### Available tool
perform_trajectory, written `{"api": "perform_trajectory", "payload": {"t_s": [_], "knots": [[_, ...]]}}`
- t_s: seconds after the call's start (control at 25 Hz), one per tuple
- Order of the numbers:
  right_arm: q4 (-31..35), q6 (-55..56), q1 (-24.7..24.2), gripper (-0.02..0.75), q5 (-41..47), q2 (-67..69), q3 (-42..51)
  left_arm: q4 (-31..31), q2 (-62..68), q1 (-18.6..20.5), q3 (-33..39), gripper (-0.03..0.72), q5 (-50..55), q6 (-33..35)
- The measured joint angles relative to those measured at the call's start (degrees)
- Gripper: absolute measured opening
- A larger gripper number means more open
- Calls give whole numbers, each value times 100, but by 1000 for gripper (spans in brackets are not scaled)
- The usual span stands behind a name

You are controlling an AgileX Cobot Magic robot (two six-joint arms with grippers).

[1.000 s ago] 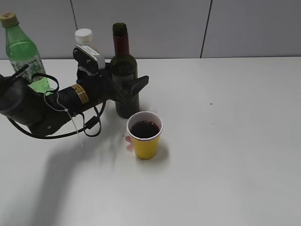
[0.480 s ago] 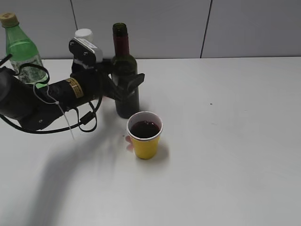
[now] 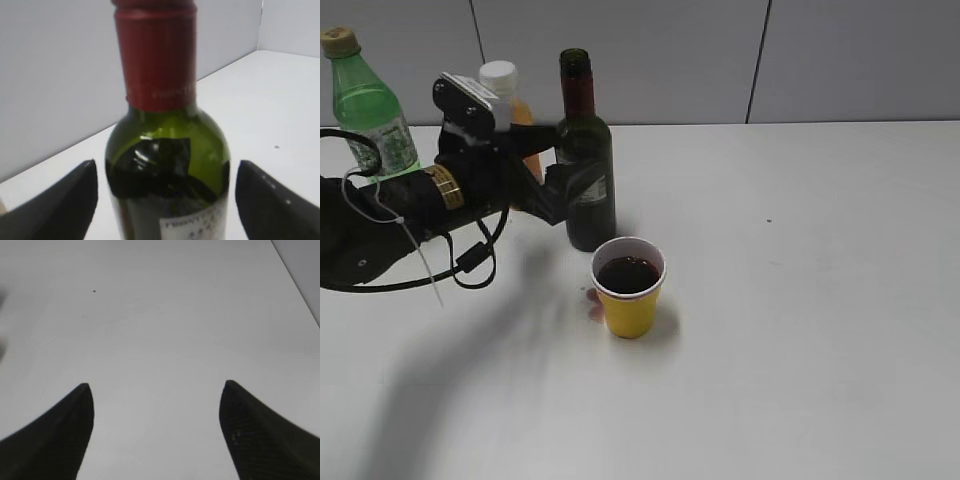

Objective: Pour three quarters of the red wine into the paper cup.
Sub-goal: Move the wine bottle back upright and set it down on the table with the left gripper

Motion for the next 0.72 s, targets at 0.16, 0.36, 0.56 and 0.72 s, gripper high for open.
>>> {"api": "perform_trajectory", "payload": {"t_s": [0.16,0.36,0.56,0.72], "knots": [[0,0,0,592,0,0,0,-7,-236,10,223,650,164,69],[6,0,0,592,0,0,0,-7,-636,27,549,648,510,110],[6,0,0,592,-4,0,0,-7,-1279,47,840,642,1468,142],[6,0,0,592,-4,0,0,-7,-2081,58,997,640,2710,150]]}}
